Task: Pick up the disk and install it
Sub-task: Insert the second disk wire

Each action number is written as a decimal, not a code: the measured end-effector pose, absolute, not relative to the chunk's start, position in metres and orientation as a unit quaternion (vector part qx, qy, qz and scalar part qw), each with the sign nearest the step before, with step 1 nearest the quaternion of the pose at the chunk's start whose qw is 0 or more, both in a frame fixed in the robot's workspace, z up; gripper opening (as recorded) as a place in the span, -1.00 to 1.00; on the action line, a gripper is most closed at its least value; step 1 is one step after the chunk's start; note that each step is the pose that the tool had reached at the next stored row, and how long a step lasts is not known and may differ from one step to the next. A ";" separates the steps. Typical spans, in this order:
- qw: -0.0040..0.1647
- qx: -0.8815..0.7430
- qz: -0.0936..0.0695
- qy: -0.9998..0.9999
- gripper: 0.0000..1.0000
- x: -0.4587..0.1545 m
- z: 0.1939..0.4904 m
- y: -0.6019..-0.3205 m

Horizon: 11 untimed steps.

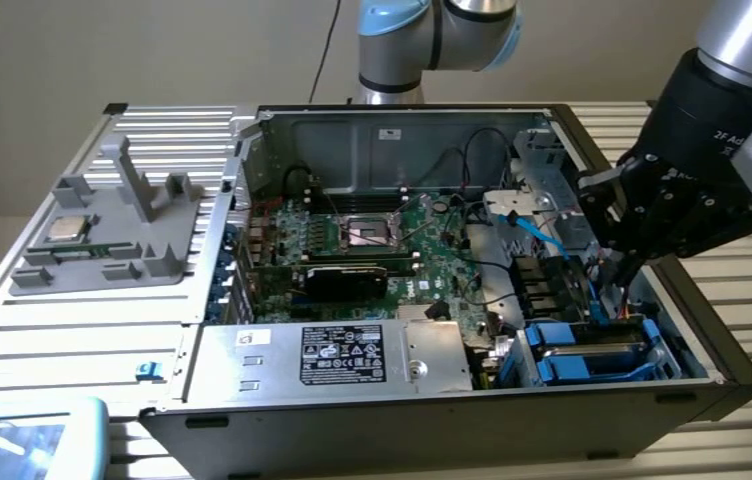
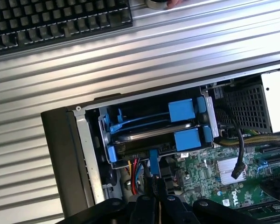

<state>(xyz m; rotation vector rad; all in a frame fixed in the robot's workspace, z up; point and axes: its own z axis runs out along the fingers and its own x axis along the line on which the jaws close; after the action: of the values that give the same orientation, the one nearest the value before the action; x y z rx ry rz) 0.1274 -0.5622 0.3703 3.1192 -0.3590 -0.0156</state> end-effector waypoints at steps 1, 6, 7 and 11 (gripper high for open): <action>0.001 0.994 -0.005 -0.112 -0.79 0.127 0.370 -0.562; 0.001 0.994 -0.005 -0.105 -0.79 0.128 0.370 -0.562; 0.001 0.994 -0.005 -0.105 -0.79 0.127 0.370 -0.562; 0.001 0.994 -0.005 -0.105 -0.79 0.128 0.370 -0.562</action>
<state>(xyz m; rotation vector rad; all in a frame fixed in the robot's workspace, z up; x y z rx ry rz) 0.1275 -0.5622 0.3703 3.1220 -0.3303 -0.0143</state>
